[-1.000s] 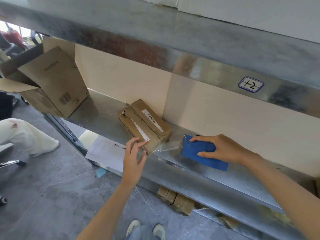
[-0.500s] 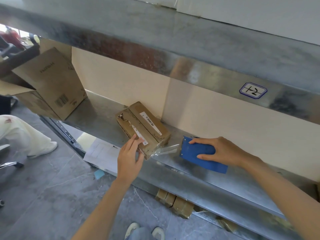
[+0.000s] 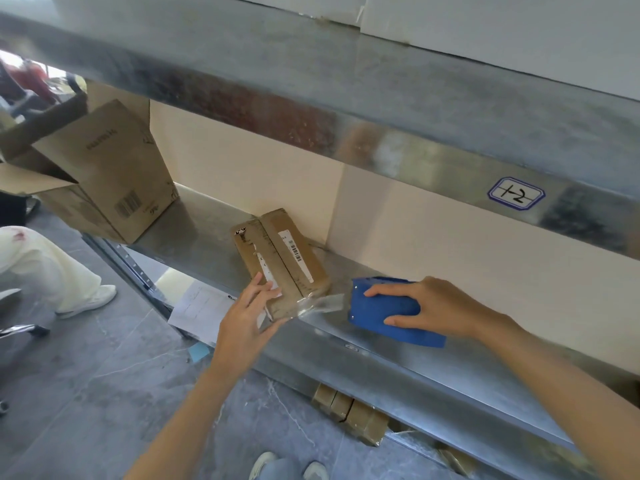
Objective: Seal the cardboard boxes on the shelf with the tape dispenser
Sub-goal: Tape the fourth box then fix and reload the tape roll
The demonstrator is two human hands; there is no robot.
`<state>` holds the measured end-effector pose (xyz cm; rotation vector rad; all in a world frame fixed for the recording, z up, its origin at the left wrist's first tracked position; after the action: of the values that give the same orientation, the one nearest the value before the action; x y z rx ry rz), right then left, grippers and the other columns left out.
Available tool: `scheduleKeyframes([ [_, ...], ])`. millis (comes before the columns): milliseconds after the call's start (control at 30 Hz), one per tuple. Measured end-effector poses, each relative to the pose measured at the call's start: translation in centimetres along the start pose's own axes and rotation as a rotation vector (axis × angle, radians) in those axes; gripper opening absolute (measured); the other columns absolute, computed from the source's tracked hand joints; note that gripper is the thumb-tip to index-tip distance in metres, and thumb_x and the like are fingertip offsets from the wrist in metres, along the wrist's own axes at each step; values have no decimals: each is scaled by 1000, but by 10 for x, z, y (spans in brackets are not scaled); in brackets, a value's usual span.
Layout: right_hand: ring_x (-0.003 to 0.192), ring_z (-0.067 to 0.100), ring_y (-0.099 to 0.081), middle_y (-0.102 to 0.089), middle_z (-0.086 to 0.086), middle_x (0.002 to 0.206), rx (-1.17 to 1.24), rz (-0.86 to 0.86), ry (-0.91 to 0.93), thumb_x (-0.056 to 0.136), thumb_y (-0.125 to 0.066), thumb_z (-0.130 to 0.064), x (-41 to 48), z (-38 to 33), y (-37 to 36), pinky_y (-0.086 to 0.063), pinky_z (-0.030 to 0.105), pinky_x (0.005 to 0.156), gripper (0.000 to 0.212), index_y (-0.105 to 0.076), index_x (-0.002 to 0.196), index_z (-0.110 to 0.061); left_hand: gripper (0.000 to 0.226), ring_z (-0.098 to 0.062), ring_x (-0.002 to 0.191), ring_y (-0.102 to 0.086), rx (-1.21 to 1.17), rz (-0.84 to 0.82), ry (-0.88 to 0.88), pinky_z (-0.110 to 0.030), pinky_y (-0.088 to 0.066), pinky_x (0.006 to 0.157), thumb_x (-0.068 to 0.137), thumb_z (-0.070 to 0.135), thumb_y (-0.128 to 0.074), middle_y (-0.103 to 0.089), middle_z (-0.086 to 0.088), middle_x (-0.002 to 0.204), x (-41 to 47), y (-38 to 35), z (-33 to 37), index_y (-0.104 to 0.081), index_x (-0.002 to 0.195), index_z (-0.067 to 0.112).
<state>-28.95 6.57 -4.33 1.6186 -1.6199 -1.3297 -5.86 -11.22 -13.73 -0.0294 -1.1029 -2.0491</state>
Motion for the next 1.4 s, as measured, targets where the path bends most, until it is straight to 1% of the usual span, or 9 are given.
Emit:
scheduleKeyframes([
  [133, 60, -4, -49, -53, -27, 60, -83, -36, 96, 93, -60, -50, 12, -28, -11, -33, 14, 58, 49, -36, 131, -70, 54, -8, 136, -47, -12, -35, -10, -33, -53, 98, 69, 20, -90, -60, 8, 137, -2, 25, -22, -68, 118, 22],
  [300, 50, 5, -35, -48, -13, 53, -158, 12, 161, 93, -59, -51, 31, -43, -9, -29, 14, 57, 50, -34, 133, -68, 55, -5, 139, -44, -101, -108, -12, -29, -44, 107, 70, 14, -88, -57, 12, 139, 3, 36, -34, -66, 120, 21],
  [500, 50, 11, -41, -35, -3, 49, -76, 15, 208, 92, -63, -49, 32, -37, -9, -33, 18, 54, 51, -36, 128, -73, 56, -7, 139, -43, -90, -135, -16, -30, -44, 108, 69, 11, -89, -58, 13, 136, 8, 39, -39, -66, 119, 18],
  [733, 48, 11, -35, -50, -29, 57, 74, -47, 150, 89, -70, -39, 19, -28, -7, -30, 15, 53, 49, -49, 126, -65, 52, -3, 139, -42, -105, -148, -14, -14, -38, 108, 69, 10, -88, -58, 15, 133, 9, 39, -39, -67, 115, 21],
  [900, 49, 10, -32, -49, -23, 54, 186, -55, 139, 88, -73, -35, 13, -31, -5, -29, 14, 52, 47, -56, 124, -59, 50, -5, 139, -43, -100, -151, -12, -18, -40, 108, 70, 9, -88, -59, 14, 133, 9, 41, -36, -67, 115, 20],
  [1033, 47, 10, -33, -44, -13, 49, 87, -22, 93, 87, -73, -39, 3, -13, 4, -29, 16, 52, 51, -50, 119, -71, 52, -9, 140, -43, -87, -163, -13, -25, -41, 109, 70, 9, -88, -58, 14, 134, 8, 39, -36, -66, 116, 20],
  [1133, 46, 12, -35, -38, -5, 47, 31, 17, 66, 86, -71, -44, 2, -3, 9, -31, 16, 53, 54, -43, 119, -78, 52, -6, 139, -43, -66, -158, -14, -17, -39, 108, 69, 9, -88, -56, 16, 133, 9, 40, -38, -67, 116, 19],
  [1300, 54, 2, -48, -49, -28, 52, -92, 35, 55, 90, -65, -46, 14, -12, -1, -36, 15, 60, 51, -38, 124, -72, 54, -5, 136, -44, -50, -176, -10, -4, -32, 105, 65, 7, -91, -57, 15, 132, 10, 38, -37, -68, 114, 16],
  [1400, 50, 9, -44, -50, -15, 51, -135, 39, 20, 91, -60, -52, 22, -9, -13, -36, 18, 58, 50, -35, 130, -71, 55, -4, 136, -45, -34, -175, -14, -4, -33, 103, 64, 8, -92, -57, 16, 132, 11, 38, -38, -68, 113, 18],
])
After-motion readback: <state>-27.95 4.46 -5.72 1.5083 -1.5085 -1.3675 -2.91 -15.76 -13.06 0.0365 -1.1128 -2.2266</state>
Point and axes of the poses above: each hand's wrist, its own x-axis towards the middle knuckle, its own y-axis out of the back of the hand, z = x × y, the point moved 8 cm from there along x, towards the middle knuckle
